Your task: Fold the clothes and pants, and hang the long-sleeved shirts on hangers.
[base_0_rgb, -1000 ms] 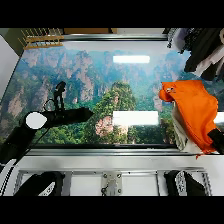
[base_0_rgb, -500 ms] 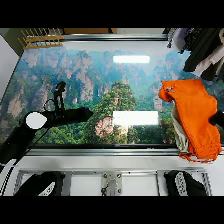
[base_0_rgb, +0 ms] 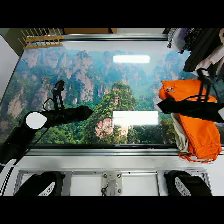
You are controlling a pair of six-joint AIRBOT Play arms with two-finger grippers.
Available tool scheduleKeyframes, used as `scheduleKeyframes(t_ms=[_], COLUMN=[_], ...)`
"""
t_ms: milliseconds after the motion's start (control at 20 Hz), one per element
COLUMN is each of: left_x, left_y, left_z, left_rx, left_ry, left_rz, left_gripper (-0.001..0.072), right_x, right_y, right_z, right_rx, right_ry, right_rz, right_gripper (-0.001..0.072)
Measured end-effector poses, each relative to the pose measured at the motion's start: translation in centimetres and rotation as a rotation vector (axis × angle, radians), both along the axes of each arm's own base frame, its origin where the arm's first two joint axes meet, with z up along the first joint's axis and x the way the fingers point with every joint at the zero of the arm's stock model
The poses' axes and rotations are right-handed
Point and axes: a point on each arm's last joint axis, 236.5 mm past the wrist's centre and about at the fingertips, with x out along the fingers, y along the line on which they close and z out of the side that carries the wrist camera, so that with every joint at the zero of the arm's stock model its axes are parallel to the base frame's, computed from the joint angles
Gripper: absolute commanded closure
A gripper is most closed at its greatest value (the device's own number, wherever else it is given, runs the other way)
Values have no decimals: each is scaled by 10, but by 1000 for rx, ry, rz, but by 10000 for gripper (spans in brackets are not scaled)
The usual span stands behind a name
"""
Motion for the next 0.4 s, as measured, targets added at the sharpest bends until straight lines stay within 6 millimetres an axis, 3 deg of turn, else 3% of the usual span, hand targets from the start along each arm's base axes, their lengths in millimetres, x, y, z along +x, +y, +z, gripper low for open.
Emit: scheduleKeyframes(t_ms=[50, 150, 200, 400], left_x=[0, 0, 0, 1], left_y=[0, 0, 0, 0], left_z=[0, 0, 0, 0], left_rx=[0, 0, 0, -1], left_ry=[-1, -1, -1, -2], left_rz=[1, 1, 1, 2], left_gripper=[699, 699, 699, 700], right_x=[-1, -1, -2, -5], right_y=[9, 22, 26, 36], right_z=[-4, -11, -13, -19], right_rx=[3, 10, 12, 18], right_ry=[14, 35, 42, 65], right_rz=[30, 68, 79, 111], right_gripper=[151, 670, 699, 698])
